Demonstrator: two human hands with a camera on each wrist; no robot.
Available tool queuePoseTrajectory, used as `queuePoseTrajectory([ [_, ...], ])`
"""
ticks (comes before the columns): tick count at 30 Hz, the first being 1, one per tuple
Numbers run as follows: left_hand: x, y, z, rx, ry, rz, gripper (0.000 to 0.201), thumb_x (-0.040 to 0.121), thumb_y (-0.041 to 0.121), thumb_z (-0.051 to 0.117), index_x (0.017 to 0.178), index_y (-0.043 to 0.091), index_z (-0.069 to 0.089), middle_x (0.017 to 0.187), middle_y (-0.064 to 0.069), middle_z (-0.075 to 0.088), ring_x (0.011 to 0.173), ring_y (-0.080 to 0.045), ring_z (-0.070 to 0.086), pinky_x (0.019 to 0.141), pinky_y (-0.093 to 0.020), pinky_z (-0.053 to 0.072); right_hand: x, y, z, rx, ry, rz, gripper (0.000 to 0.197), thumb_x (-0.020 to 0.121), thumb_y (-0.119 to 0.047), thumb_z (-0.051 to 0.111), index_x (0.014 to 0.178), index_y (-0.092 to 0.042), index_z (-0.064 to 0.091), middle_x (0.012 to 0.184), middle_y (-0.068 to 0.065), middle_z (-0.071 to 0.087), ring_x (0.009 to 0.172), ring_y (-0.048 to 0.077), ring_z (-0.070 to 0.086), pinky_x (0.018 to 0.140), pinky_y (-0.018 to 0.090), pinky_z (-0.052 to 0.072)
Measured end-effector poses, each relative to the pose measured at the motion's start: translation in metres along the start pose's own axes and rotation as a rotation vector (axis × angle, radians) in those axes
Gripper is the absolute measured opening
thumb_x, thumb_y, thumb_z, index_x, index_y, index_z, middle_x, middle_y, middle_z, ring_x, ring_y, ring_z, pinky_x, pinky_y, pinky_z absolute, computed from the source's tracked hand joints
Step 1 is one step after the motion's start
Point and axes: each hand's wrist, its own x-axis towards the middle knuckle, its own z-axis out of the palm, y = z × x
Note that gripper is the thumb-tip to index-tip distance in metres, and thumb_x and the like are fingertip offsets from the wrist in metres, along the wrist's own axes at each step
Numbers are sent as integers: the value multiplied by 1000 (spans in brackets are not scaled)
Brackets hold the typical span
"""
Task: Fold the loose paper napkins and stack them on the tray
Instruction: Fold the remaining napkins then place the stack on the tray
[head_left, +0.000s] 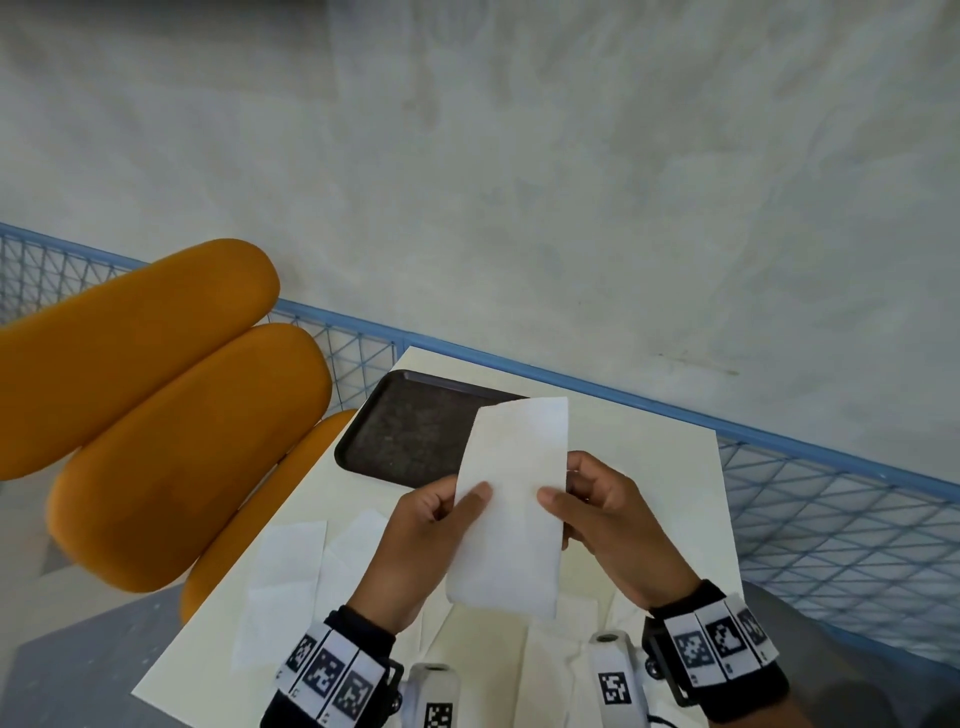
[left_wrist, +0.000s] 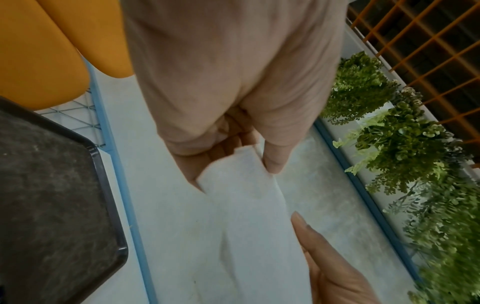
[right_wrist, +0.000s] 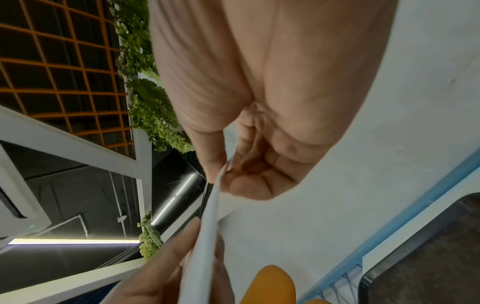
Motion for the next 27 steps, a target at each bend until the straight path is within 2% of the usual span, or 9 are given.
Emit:
queuePoseTrajectory([
  [2, -1, 2, 0, 12, 15, 14, 24, 96, 38, 63, 98, 17, 74, 99, -13, 72, 93, -29, 69, 82, -46, 59, -2, 1, 0, 32, 61, -26, 28, 94, -8, 66, 121, -15, 64, 97, 20, 73, 84, 30, 68, 71, 40, 55],
  [4, -1, 2, -1, 28, 20, 26, 34, 93, 43, 66, 99, 9, 70, 100, -24, 67, 85, -27, 64, 74, -40, 54, -2, 1, 1, 31, 73, -52, 28, 94, -7, 66, 121, -16, 65, 96, 19, 73, 88, 31, 70, 78, 46, 55],
  [7, -5, 6, -1, -15, 14, 33, 14, 95, 28, 65, 100, 17, 73, 97, -13, 74, 88, -27, 70, 76, -38, 58, -4, 3, 0, 35, 84, -64, 27, 94, -4, 65, 117, -17, 69, 102, 18, 72, 96, 34, 70, 86, 48, 55],
  [11, -10, 14, -1, -39, 9, 40, 13, 98, 20, 61, 106, 17, 72, 97, -6, 77, 93, -25, 72, 84, -41, 58, -6, 2, -2, 53, 91, -35, 23, 95, -2, 63, 110, -17, 71, 112, 16, 72, 107, 46, 64, 93, 58, 51],
  [15, -9, 16, -1, 25, 12, 70, 13, 98, 19, 62, 107, 20, 71, 99, 2, 76, 93, -15, 73, 79, -31, 61, -8, 1, -5, -20, 99, -59, 19, 95, -4, 64, 107, -17, 72, 111, 14, 73, 106, 46, 64, 95, 56, 51],
  [19, -12, 18, 2, 60, 5, 88, 14, 98, 15, 61, 107, 20, 70, 101, 2, 75, 93, -14, 71, 76, -31, 61, -12, -2, -6, -54, 115, -50, 16, 95, -6, 65, 106, -14, 72, 108, 10, 75, 103, 40, 67, 95, 54, 52],
  [22, -12, 17, 5, 85, 9, 95, 12, 97, 22, 63, 106, 22, 71, 100, 4, 75, 94, -14, 71, 79, -33, 62, -14, -5, -7, -65, 107, -57, 10, 95, -8, 65, 100, -12, 72, 101, 13, 75, 89, 41, 66, 84, 48, 55],
  [24, -11, 17, 8, 113, 17, 111, 10, 97, 25, 63, 103, 25, 70, 97, 8, 75, 93, -11, 70, 77, -30, 62, -16, -7, -6, -76, 113, -71, 7, 96, -10, 64, 94, -12, 70, 91, 14, 73, 76, 31, 62, 73, 39, 52],
  [27, -10, 15, 11, 144, 31, 117, 8, 97, 27, 63, 101, 26, 70, 94, 12, 73, 90, -5, 69, 75, -26, 61, -18, -8, -5, -82, 137, -77, 10, 96, -11, 64, 103, -16, 68, 89, 9, 74, 79, 28, 66, 75, 41, 54],
])
